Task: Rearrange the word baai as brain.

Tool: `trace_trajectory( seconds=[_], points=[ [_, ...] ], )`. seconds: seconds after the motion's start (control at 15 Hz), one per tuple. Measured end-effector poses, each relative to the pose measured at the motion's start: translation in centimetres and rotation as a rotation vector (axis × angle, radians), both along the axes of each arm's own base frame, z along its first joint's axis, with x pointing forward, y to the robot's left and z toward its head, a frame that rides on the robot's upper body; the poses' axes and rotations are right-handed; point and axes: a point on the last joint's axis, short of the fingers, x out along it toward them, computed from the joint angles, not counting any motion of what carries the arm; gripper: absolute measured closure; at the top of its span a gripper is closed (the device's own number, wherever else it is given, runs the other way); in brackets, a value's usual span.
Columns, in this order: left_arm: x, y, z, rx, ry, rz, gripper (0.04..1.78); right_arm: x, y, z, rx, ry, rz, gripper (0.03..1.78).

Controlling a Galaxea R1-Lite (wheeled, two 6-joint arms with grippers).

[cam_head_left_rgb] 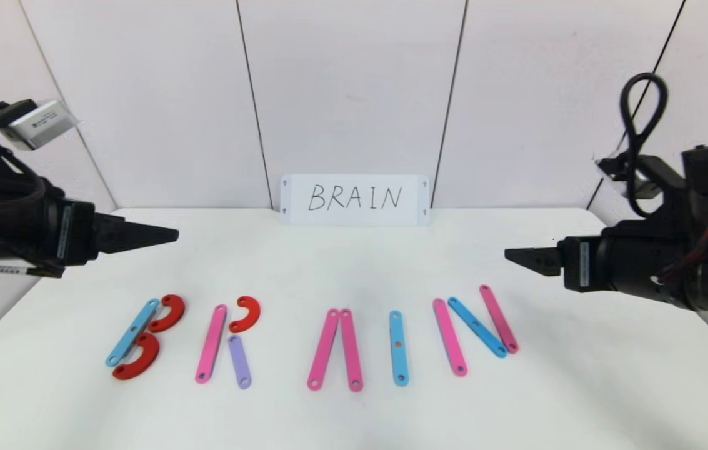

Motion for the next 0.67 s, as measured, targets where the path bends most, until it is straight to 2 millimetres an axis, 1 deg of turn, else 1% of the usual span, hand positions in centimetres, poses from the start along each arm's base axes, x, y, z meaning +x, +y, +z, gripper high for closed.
trace_trajectory(
  seconds=[0.13,0.33,0.47,0.67],
  points=[
    [-3.3,0.0,-0.6,0.003,-0.021,-0.001,0.08,-2.9,-0.8,0.6,0.015,-0.038,0.013,0.08],
    [-8.2,0.2,-2.2,0.007,-0.057,0.01,0.08,-6.9,-2.3,1.1,0.039,-0.105,0.016,0.08],
    [-11.4,0.3,-3.3,0.019,-0.101,0.039,0.08,-9.3,-3.2,1.3,0.054,-0.15,0.012,0.08],
    [-15.7,0.5,-5.0,0.047,-0.18,0.113,0.08,-13.2,-4.8,1.3,0.065,-0.182,0.009,0.08]
  ],
)
